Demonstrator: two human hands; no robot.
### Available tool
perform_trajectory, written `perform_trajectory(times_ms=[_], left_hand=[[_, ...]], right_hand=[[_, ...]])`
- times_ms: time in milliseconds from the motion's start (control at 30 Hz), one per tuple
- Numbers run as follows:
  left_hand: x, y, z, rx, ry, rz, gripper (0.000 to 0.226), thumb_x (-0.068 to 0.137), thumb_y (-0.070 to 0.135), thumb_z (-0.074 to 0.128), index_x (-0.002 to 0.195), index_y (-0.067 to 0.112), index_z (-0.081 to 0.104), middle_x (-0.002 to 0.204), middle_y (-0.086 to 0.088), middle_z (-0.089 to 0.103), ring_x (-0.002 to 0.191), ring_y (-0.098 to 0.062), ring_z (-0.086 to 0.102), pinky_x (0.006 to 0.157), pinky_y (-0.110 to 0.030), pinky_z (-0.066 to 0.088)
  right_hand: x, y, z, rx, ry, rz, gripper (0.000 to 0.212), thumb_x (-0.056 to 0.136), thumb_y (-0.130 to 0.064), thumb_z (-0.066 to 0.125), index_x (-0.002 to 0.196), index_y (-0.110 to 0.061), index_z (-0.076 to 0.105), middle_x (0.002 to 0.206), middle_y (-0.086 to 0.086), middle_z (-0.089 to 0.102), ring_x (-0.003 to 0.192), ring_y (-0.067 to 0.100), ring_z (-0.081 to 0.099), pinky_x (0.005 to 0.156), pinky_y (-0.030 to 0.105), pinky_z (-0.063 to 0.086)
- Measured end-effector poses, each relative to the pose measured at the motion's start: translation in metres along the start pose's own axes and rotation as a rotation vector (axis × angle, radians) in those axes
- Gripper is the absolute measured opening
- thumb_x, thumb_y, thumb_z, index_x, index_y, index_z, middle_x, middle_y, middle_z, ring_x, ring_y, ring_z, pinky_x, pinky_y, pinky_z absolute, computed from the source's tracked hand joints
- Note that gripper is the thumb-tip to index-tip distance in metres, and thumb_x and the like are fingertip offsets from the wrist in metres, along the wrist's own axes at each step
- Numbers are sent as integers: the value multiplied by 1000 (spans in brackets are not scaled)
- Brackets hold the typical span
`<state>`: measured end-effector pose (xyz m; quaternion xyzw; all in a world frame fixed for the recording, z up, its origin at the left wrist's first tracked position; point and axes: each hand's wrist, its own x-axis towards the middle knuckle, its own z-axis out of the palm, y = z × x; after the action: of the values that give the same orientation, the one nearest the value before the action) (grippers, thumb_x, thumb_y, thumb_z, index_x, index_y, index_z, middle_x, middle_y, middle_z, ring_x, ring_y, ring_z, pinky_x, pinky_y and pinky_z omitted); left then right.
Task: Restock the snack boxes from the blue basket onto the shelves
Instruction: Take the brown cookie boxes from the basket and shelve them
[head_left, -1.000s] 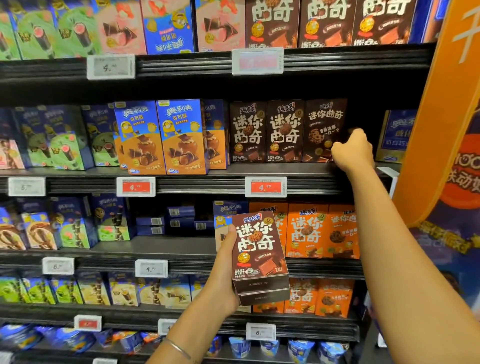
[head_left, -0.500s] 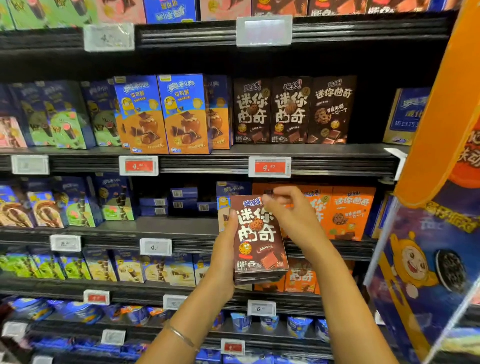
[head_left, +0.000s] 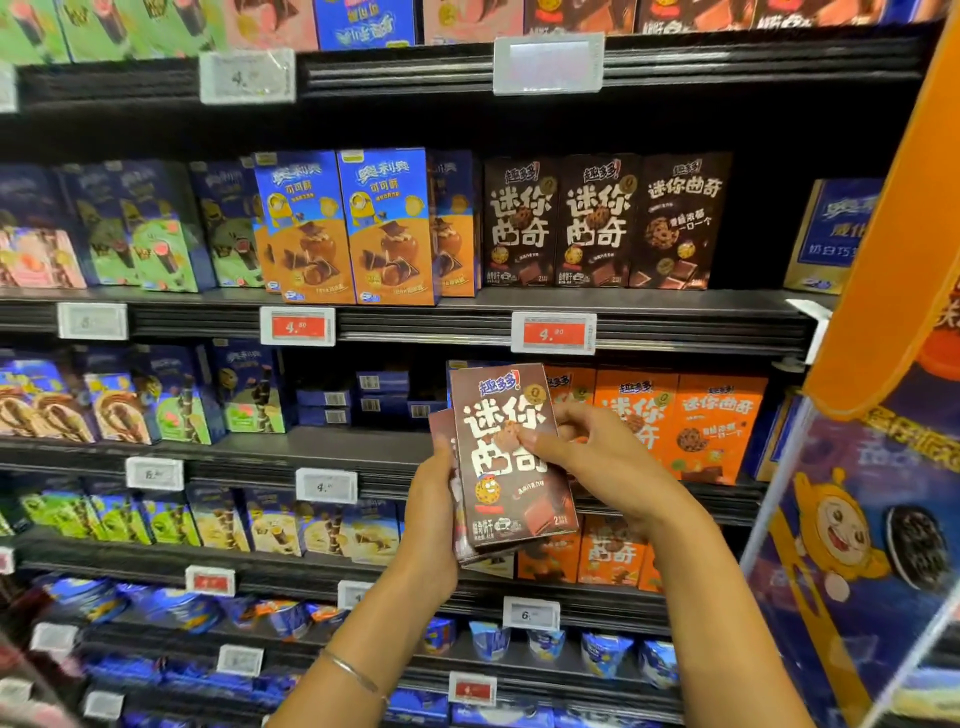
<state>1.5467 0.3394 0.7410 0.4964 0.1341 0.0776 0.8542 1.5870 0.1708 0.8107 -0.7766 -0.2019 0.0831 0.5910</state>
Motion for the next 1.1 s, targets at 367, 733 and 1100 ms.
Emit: perform_trajectory(times_ms=[367,733,1100], left_hand=[[7,3,-12,95,118,56,25,110,40,54,124,23,66,102,-3,83,88,-24,81,62,-36,62],[-4,11,-16,123,128,62,26,111,39,53,128,24,64,113,-6,81,102,-30,79,86,-48,64],[-7,22,-25,114,112,97,23,109,43,55,123,27,63,109,-2,81,96,-24,80,82,-43,64]], right_hand=[[16,-74,-13,234,281,-414,34,93,-22,73,124,-16,62,113,-5,72,93,2,73,67,17,57],[115,-100,-39,-75,748,-396,46,93,-25,70,129,-16,44,131,9,55,113,22,61,94,44,55],[154,-104,-26,-346,792,-248,49,99,-31,63,135,-8,39,141,16,47,128,34,50,95,48,47]])
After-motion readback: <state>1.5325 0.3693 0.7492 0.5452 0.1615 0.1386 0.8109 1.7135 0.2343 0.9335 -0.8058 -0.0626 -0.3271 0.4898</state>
